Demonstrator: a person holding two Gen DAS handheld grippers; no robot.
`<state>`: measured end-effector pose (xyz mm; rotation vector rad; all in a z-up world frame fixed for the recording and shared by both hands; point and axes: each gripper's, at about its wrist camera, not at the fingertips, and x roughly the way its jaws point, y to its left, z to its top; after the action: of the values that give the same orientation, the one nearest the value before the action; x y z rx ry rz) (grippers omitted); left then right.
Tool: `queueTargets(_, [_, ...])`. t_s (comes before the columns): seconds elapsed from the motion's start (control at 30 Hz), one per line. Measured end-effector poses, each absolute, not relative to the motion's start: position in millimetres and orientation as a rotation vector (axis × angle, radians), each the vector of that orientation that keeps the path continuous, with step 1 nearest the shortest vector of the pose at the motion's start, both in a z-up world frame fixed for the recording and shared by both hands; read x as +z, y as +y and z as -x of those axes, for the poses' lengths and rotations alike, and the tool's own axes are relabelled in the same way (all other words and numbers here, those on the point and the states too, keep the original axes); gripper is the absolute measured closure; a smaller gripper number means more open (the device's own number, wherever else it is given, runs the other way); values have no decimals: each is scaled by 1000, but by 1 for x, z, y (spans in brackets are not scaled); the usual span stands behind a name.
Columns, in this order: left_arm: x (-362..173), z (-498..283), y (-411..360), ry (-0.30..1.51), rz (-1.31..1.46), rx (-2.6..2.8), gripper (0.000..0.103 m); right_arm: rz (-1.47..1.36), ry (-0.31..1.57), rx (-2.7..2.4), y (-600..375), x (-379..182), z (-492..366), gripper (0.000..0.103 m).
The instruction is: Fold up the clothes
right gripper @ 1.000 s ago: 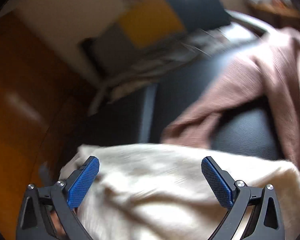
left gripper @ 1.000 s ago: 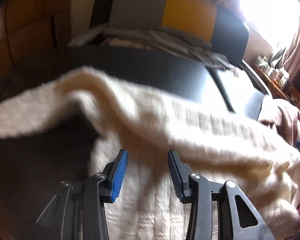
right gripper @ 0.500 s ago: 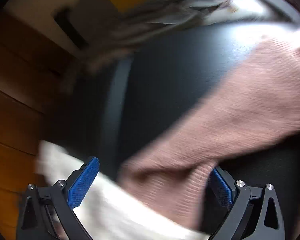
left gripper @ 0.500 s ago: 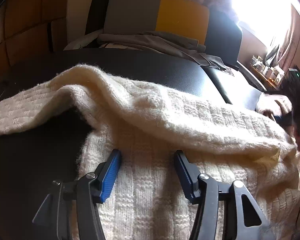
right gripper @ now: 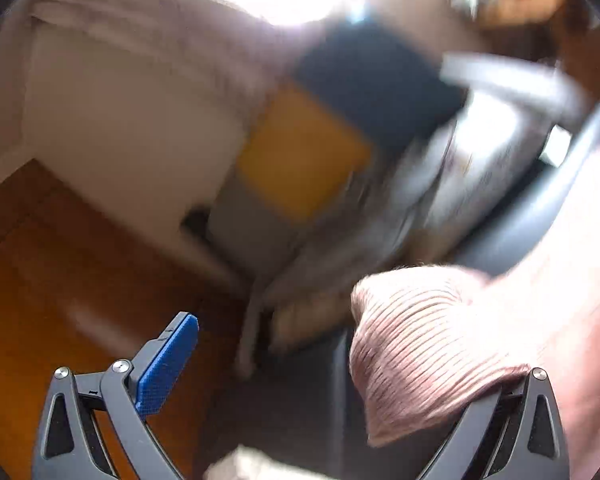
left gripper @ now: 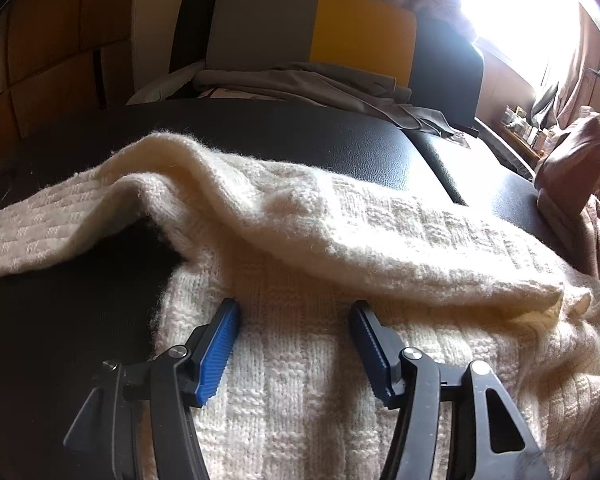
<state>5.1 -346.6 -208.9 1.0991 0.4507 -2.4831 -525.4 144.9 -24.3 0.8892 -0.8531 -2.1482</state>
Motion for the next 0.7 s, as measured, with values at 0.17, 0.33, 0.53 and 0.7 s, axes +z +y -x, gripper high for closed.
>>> queueTargets(0.17, [-209,-5,-347,451,-1099,-2484,44,-982,-952,-2513,265,15,529,0])
queueTargets(0.33, [-208,-6,-348,466,-1102,-2490,44,-1220,-728,-2520,302,-16,468,0])
queueTargets(0.53, [-203,-31,-373,1028,-1089,-2562,45,-1299,-310,-2243,239,-68,336,0])
queueTargets(0.7, [-211,-42,-396,1424,-1028,-2479,45,-1371,-347,-1764,140,-142,281,0])
